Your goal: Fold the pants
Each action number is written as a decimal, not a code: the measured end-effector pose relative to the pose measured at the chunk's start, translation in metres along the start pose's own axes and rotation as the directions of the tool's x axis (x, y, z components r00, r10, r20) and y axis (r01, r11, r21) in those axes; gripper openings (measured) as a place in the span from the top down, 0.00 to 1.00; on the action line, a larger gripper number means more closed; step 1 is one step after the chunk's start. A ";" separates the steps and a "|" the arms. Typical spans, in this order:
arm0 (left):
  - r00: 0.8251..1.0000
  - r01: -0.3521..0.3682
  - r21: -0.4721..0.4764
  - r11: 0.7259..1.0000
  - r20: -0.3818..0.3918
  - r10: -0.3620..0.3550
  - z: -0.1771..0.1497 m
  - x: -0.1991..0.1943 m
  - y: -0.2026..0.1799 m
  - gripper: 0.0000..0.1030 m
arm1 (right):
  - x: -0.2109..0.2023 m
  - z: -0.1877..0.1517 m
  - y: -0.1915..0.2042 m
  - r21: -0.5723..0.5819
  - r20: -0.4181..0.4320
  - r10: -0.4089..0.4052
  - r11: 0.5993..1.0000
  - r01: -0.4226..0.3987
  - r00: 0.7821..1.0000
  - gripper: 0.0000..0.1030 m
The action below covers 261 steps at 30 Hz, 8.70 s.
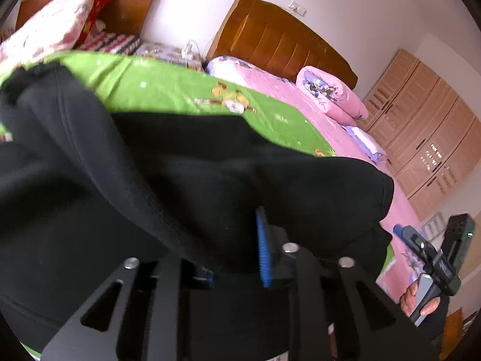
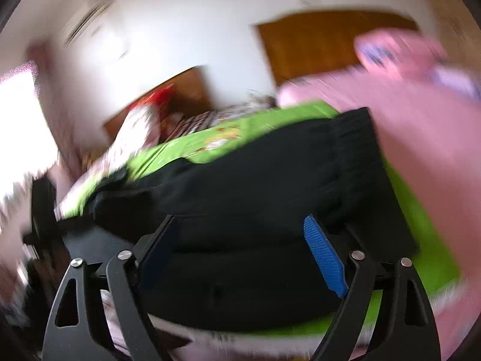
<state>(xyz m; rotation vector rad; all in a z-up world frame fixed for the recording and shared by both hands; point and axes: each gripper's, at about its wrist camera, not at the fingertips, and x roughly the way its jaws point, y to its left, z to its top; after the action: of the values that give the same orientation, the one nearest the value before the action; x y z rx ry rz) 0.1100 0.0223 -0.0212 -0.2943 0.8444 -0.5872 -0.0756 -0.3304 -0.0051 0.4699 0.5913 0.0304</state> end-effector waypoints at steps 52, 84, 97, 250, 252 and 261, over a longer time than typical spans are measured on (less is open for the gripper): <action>0.964 -0.044 -0.128 0.991 0.256 0.076 0.012 -0.126 0.035 0.84 | -0.024 0.038 -0.074 0.283 0.120 0.008 0.958 -0.042 0.993 0.76; 0.975 -0.185 -0.093 0.978 0.104 0.194 -0.054 -0.090 0.053 0.81 | -0.042 -0.031 -0.074 0.234 -0.028 -0.114 0.965 0.118 0.993 0.86; 0.976 -0.203 -0.066 0.977 0.069 0.207 -0.060 -0.077 0.054 0.26 | -0.040 -0.051 -0.068 0.252 -0.108 -0.007 0.967 0.034 0.994 0.36; 0.640 -0.765 0.074 0.640 -0.023 0.768 0.038 -0.142 0.349 0.94 | 0.339 0.041 0.342 -0.135 -0.611 0.317 0.861 -0.490 0.725 0.15; 0.642 -0.764 0.055 0.643 -0.032 0.766 0.037 -0.144 0.352 0.87 | 0.368 0.033 0.362 -0.161 -0.645 0.276 0.862 -0.480 0.712 0.17; 0.713 -0.701 -0.049 0.711 -0.025 0.701 0.037 -0.156 0.372 0.80 | 0.417 -0.006 0.426 -0.290 -0.702 0.179 0.812 -0.506 0.689 0.47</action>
<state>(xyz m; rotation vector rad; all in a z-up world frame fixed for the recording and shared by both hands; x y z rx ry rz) 0.1951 0.4151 -0.0754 -0.0006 0.9009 0.1613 0.3133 0.1197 -0.0449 0.0717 1.1415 0.7358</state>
